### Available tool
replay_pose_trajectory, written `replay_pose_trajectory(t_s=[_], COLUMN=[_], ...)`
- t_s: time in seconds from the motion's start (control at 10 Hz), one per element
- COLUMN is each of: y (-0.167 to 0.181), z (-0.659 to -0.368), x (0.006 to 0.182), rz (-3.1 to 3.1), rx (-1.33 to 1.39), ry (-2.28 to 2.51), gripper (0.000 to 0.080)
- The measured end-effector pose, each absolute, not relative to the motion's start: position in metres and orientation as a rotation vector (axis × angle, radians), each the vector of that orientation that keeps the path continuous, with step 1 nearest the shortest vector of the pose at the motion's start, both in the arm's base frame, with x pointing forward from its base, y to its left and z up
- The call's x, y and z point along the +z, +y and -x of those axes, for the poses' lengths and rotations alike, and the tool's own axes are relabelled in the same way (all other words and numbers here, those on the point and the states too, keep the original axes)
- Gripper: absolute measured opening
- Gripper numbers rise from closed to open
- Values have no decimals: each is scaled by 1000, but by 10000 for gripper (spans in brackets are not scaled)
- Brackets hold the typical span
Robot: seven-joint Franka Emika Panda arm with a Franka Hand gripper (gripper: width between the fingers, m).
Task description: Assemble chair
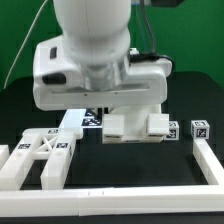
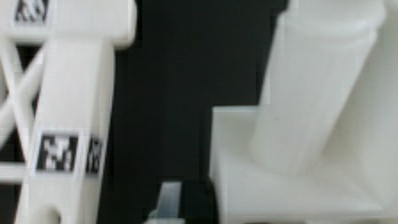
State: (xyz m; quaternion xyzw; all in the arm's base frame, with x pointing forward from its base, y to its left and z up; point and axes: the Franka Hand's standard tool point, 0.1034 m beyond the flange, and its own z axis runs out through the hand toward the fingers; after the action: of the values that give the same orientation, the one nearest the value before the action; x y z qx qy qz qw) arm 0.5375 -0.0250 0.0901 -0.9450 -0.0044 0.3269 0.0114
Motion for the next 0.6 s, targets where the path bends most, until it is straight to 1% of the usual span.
replay_pose_trajectory(t_s=[0.1,0.2,0.3,0.4,0.6], y=[-27,-30,-32,-32,-34], z=[-537,-541,-547,-553,-556], x=[89,81,72,68,69], rz=[2876,2822,2795,2805,2828], rx=[1210,1362,1456,1448,1399], ry=[-9,-11,-18,-23,-21], gripper=[34,34,34,34,34])
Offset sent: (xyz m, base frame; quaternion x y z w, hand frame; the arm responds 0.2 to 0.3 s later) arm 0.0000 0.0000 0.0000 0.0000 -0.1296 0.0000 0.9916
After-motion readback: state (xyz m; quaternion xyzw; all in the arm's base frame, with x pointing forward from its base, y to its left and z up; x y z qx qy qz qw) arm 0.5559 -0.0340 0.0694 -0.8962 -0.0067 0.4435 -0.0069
